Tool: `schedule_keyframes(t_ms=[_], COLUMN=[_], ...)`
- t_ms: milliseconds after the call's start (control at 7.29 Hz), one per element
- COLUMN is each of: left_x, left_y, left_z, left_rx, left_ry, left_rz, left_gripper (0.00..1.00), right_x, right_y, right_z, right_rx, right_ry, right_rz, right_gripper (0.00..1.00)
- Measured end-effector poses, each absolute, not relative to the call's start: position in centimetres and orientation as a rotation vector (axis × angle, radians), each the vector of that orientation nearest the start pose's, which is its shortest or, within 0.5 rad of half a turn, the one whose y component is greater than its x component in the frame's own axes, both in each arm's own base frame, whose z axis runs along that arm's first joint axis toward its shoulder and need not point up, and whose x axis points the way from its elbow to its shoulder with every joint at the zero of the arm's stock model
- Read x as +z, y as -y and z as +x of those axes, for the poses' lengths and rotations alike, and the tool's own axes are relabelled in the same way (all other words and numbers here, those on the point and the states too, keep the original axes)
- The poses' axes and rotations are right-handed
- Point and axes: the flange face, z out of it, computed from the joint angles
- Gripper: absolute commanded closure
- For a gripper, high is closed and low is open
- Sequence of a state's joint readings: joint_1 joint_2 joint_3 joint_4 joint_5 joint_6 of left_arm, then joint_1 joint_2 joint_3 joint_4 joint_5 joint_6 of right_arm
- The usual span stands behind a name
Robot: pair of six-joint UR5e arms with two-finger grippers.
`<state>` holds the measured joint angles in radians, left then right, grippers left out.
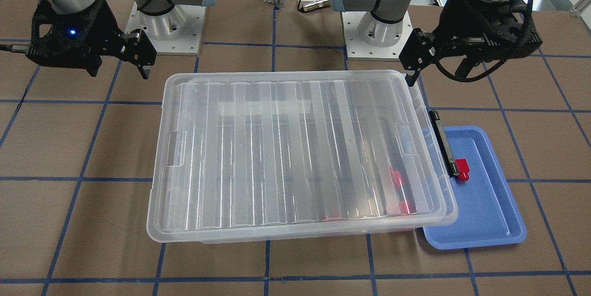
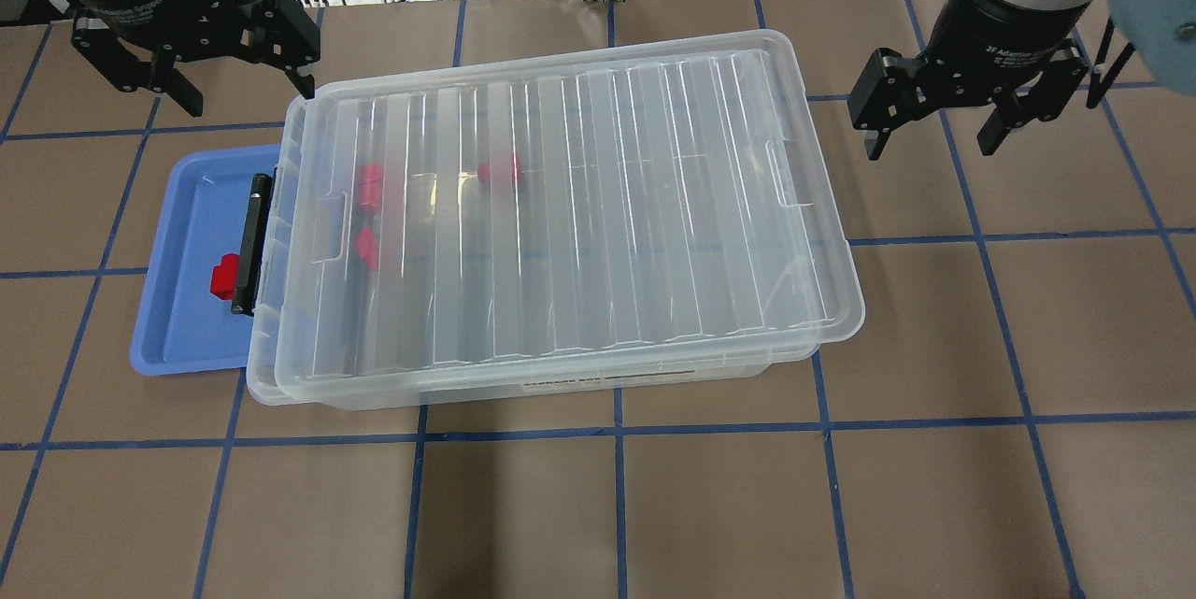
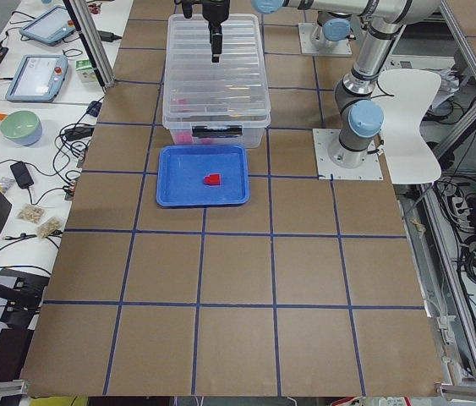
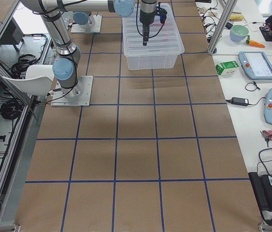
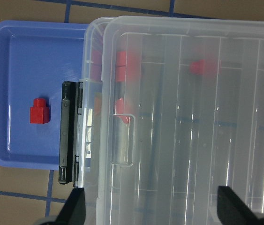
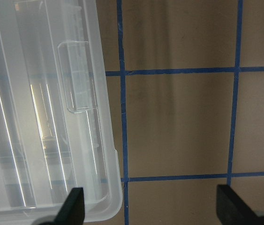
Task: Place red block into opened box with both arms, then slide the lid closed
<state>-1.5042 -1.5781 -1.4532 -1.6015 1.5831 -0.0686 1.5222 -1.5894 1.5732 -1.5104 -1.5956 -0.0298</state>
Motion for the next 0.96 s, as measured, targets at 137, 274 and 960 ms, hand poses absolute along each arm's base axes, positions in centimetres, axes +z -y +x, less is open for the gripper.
schedule_keyframes(t_ms=[137,274,960], left_x=[54.0,54.0,53.9], left_y=[50.7,50.7,50.6], left_z=[-9.8,-9.8,-9.9], left_rx=[-0.126,-0.125,-0.125], left_ry=[-3.120,-3.119,-3.118], left_rz=[-0.213,-0.213,-0.210], left_gripper=[0.00,0.00,0.00], right_x=[48.6,48.2,44.8], right_y=[48.6,48.8,51.4], right_z=[10.8,10.8,11.2], right_rx=[0.086,0.100,0.160], right_ry=[-3.163,-3.162,-3.147], right_rz=[0.020,0.020,0.006], right_gripper=[0.00,0.00,0.00])
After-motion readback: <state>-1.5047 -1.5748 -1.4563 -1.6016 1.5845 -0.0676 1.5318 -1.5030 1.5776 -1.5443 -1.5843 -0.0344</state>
